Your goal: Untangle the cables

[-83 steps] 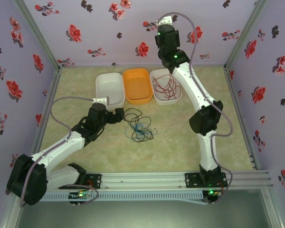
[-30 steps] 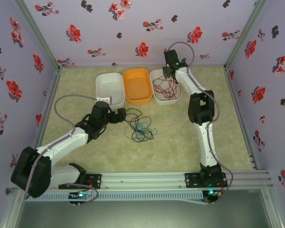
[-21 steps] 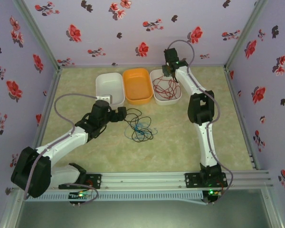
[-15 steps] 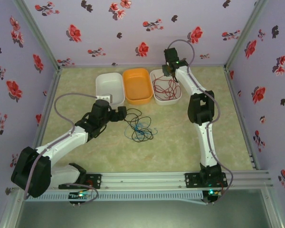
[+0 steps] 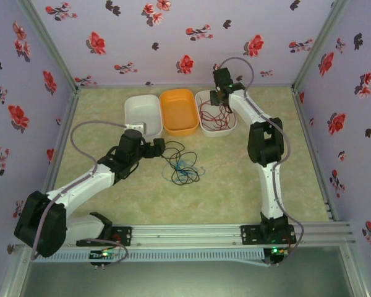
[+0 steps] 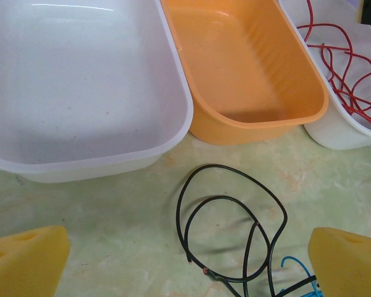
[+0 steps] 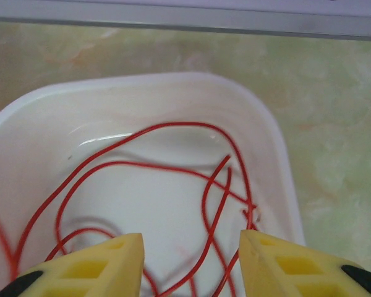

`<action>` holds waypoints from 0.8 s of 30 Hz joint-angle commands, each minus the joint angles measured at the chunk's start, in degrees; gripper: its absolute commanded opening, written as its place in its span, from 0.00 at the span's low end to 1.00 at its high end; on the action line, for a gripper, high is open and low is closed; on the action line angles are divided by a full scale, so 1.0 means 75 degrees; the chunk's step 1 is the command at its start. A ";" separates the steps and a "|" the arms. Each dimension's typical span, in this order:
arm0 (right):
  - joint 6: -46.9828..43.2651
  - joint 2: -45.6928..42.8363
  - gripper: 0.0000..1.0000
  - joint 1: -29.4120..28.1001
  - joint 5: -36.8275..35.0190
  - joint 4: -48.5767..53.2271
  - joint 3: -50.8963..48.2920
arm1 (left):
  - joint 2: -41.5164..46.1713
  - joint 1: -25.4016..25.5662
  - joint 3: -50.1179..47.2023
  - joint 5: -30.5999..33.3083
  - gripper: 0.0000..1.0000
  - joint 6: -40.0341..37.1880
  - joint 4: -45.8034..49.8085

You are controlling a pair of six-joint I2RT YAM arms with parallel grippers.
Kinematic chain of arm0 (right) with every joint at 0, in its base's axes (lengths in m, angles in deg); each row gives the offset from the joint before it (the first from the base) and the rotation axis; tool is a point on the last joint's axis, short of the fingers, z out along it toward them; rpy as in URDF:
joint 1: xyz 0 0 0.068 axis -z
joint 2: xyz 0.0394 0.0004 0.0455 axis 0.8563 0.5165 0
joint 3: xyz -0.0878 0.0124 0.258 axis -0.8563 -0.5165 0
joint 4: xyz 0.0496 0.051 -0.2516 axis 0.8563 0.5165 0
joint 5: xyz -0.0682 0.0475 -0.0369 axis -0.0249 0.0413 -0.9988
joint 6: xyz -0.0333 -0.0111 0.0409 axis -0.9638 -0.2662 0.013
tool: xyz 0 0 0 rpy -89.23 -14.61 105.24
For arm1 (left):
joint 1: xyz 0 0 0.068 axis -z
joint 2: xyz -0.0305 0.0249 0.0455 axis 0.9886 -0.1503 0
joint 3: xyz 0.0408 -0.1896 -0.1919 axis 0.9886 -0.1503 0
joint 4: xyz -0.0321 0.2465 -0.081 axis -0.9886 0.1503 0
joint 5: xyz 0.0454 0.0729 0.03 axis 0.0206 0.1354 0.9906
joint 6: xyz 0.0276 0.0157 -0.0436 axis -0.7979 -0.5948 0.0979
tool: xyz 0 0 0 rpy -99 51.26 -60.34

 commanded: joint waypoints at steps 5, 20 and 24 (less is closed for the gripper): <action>0.0269 -0.0585 0.56 -0.0512 0.0359 -0.1247 -0.0590 | -0.0091 -0.0010 0.0231 -0.0035 1.00 -0.0007 0.0033; 0.0441 0.0969 0.45 -0.0541 -0.0040 -0.0457 0.0993 | -0.0150 -0.0008 0.0208 -0.0408 1.00 0.0088 -0.0329; 0.0479 0.1015 0.33 -0.0484 -0.0229 -0.0395 0.0920 | -0.0252 -0.0017 0.0243 -0.0539 1.00 0.0091 -0.0406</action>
